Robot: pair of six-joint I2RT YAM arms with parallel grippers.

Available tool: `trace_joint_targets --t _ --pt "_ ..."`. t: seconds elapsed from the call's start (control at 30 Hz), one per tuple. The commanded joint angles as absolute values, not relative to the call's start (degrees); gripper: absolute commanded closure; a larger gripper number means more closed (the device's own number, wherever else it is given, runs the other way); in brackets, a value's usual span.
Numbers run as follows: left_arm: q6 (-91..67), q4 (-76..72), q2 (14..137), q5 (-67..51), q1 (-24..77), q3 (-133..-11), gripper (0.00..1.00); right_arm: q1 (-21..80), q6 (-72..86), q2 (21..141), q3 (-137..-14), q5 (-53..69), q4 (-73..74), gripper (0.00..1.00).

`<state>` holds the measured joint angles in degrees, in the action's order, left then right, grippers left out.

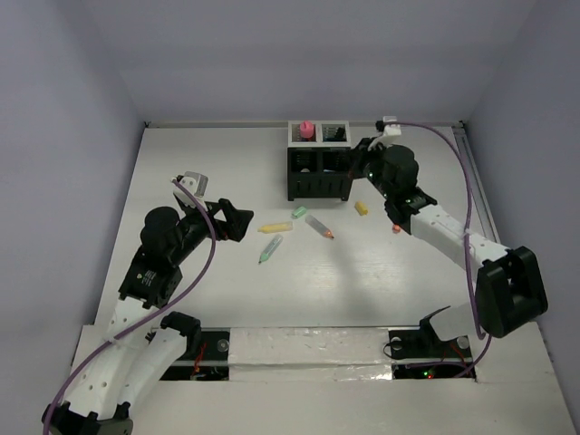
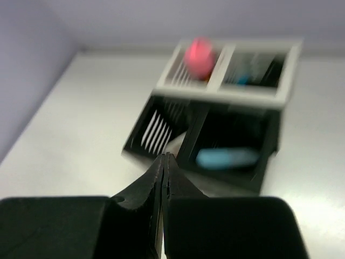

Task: Sort the stationery into containers
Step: Pick up the pen from the center of the board.

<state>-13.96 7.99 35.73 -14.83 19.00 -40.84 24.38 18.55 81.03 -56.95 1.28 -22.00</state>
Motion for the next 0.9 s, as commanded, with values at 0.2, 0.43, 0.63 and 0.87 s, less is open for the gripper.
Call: trace_joint_targets --t 0.2,0.43,0.63,0.87 --pt "-14.3 6.2 37.2 -13.2 18.8 -41.7 0.01 39.2 20.7 83.7 -51.8 11.1 -4.6 0.71" --pt "-14.4 7.1 37.4 -11.9 18.2 -41.7 0.01 42.9 16.3 90.9 -58.5 2.5 4.9 0.39" --pt "-14.4 7.2 38.5 -12.6 18.2 -41.6 0.01 42.9 14.3 94.0 -60.5 -10.8 11.6 0.41" --pt "-14.3 6.9 39.6 -15.1 18.2 -41.8 0.01 36.9 13.0 94.8 -57.4 -6.2 10.1 0.39"
